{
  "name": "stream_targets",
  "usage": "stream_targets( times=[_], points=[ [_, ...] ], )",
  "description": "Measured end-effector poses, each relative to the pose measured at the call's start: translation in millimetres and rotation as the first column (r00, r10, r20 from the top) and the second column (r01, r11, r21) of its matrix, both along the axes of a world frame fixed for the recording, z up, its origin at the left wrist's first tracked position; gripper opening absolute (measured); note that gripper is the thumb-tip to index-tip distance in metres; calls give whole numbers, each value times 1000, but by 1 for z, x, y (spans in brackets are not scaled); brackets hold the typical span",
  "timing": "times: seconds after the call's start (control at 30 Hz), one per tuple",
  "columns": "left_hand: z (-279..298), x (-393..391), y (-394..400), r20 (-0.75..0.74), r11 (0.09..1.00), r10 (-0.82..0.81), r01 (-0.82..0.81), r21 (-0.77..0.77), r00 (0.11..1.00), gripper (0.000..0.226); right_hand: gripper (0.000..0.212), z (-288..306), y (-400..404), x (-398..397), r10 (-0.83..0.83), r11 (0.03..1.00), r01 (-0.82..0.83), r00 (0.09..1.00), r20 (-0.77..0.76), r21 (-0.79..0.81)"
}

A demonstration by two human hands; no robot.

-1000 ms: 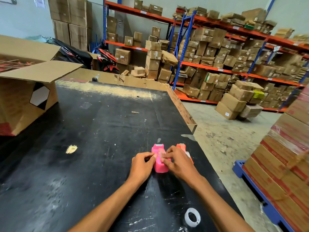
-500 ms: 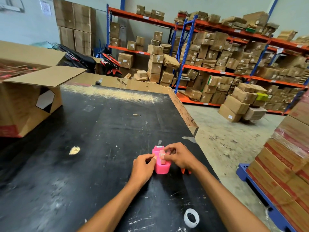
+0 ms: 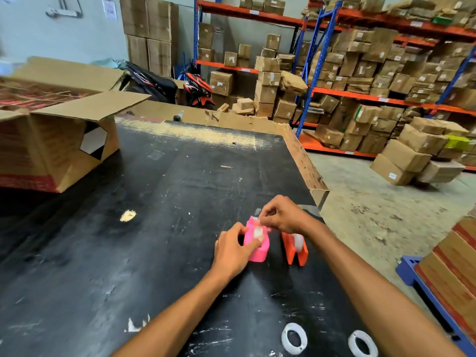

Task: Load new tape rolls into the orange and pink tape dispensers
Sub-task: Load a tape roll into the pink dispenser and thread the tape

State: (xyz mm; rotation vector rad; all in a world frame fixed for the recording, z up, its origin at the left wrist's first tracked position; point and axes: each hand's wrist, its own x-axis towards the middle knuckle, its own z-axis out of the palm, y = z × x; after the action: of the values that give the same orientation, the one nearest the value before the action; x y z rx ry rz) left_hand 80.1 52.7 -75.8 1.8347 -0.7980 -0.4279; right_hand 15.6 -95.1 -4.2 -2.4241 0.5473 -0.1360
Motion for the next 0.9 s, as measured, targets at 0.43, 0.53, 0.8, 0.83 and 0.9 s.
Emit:
stream_targets(
  times=[0.43, 0.53, 0.8, 0.83, 0.9],
  points=[
    [0, -3, -5, -16, 999, 19, -18, 34, 1000, 40, 15, -23, -49, 27, -12, 997, 12, 1000, -5, 82],
    [-2, -4, -6, -25, 999, 28, -27, 24, 999, 37, 12, -30, -50, 29, -14, 989, 27, 996, -86, 148],
    [-3, -6, -7, -34, 1000, 28, -28, -3, 999, 27, 15, -23, -51, 20, -82, 997, 83, 996, -32, 12],
    [-3, -7, -7, -31, 1000, 28, -29, -5, 999, 28, 12, -22, -50, 14, -95, 995, 95, 995, 20, 2],
    [-3, -7, -9, -26, 999, 36, -36, -7, 999, 29, 11, -17, -50, 1, -114, 993, 117, 988, 102, -31]
  ],
)
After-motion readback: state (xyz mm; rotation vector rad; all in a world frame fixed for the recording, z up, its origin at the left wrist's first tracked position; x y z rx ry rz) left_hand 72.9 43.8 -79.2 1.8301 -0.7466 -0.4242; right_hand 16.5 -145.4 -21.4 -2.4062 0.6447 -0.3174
